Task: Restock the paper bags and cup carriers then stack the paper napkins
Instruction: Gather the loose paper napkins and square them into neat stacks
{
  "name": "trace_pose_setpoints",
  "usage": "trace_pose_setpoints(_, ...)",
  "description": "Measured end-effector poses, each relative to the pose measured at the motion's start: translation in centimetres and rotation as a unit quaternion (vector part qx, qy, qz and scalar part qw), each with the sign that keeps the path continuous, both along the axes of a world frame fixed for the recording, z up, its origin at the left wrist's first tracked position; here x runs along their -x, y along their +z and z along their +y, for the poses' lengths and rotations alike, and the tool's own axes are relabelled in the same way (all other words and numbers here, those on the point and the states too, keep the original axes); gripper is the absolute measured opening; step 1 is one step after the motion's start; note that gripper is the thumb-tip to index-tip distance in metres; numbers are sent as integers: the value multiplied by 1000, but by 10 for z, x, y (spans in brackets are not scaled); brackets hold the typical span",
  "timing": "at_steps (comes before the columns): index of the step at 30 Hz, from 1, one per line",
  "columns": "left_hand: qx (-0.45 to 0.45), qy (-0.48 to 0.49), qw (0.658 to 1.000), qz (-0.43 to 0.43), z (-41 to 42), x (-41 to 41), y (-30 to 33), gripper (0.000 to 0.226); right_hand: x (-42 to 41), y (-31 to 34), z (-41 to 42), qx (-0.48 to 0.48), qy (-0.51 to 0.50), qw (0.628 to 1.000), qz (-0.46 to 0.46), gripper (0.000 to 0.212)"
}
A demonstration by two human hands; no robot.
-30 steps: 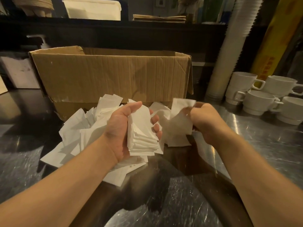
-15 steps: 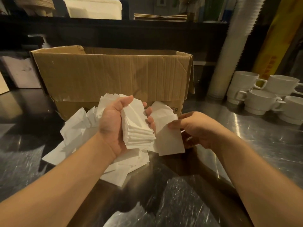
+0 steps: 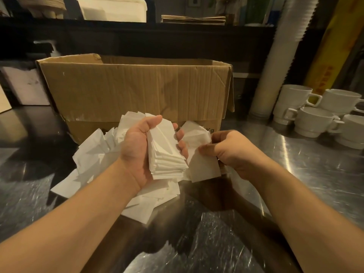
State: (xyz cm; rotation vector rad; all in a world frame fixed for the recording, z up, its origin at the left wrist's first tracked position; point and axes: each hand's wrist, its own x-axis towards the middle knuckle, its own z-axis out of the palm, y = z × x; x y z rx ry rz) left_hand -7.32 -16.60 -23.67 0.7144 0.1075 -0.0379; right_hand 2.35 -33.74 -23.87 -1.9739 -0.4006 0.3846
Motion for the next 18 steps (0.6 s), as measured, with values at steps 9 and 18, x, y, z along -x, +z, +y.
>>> trace_pose_setpoints(9, -4, 0, 1000, 8, 2, -1, -1, 47, -14, 6, -17, -74, -100, 990, -67, 38)
trace_pose_setpoints(18, -1, 0, 1000, -5, 3, -1, -2, 46, -16, 10, -14, -157, -89, 981, 67, 29)
